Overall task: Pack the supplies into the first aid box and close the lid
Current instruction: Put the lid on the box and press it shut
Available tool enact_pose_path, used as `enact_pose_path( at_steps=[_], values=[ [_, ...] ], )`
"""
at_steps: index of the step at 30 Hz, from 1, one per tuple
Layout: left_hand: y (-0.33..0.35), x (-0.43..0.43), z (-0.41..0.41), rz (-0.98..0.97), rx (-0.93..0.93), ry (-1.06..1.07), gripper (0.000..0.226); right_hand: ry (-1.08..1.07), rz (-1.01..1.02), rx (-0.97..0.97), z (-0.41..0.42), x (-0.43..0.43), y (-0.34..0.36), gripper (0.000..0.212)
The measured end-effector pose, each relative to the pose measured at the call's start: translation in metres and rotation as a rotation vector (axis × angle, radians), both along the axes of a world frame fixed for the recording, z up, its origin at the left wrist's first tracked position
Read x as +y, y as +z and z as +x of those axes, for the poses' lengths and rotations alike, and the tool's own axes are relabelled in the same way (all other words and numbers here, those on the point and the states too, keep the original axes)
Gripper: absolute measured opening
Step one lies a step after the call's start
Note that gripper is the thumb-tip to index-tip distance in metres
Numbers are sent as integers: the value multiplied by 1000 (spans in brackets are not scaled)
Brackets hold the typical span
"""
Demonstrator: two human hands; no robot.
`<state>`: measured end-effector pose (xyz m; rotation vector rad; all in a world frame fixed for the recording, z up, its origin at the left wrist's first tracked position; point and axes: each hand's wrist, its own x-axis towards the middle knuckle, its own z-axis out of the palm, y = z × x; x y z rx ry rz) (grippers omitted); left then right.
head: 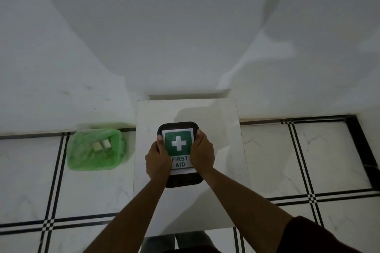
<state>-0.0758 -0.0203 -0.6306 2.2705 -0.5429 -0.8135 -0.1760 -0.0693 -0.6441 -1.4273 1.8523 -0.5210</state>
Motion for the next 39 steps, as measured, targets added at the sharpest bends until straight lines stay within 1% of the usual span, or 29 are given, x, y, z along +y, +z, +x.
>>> enact_pose_path(
  at_steps=[3, 5, 6, 7, 9, 10, 12, 15, 17, 21, 25, 28, 29, 31, 33, 34, 37, 39],
  values=[
    [0, -4, -4, -6, -199, -115, 45, 81, -17, 113, -4, -3, -3, 40],
    [-1, -5, -2, 27, -340, -276, 55, 143, -102, 205, -2, -1, -1, 30],
    [-2, -5, -2, 39, -382, -365, 58, 183, -168, 252, 0, -1, 0, 30],
    [-3, -4, -1, 47, -405, -450, 60, 256, -221, 299, 1, -2, 1, 40],
    [-6, -4, 2, 46, -418, -556, 62, 458, -309, 356, 3, -1, -2, 69],
    [-8, -4, 3, 39, -409, -581, 64, 532, -335, 359, 2, -2, -3, 75],
    [-8, -4, 3, 26, -414, -612, 65, 592, -342, 350, 1, -4, -4, 75],
    [-9, -5, 4, -30, -359, -626, 66, 627, -338, 368, 1, -4, -5, 70],
    [-13, -6, 5, -81, -287, -591, 58, 640, -342, 367, 1, -8, -8, 69],
    [-12, -7, 9, -133, -195, -516, 56, 662, -343, 368, 1, -11, -13, 72],
    [-12, -9, 11, -161, -195, -516, 57, 665, -332, 321, 1, -13, -9, 65],
    [-10, -9, 12, -169, -189, -540, 57, 667, -303, 295, 2, -13, -2, 65],
    [-8, -7, 12, -156, -209, -557, 58, 671, -300, 300, 1, -12, 1, 66],
    [-5, -4, 12, -88, -330, -600, 60, 685, -287, 331, -3, -10, 8, 67],
    [-4, 4, 11, -9, -447, -643, 59, 654, -286, 343, -9, -3, 14, 63],
    [-3, 11, 9, 16, -477, -671, 58, 626, -279, 331, -13, 4, 17, 63],
    [-4, 35, -1, 40, -515, -761, 59, 625, -304, 317, -25, 33, 16, 69],
    [-6, 42, -4, 36, -520, -774, 64, 636, -306, 319, -28, 42, 12, 72]
  ],
)
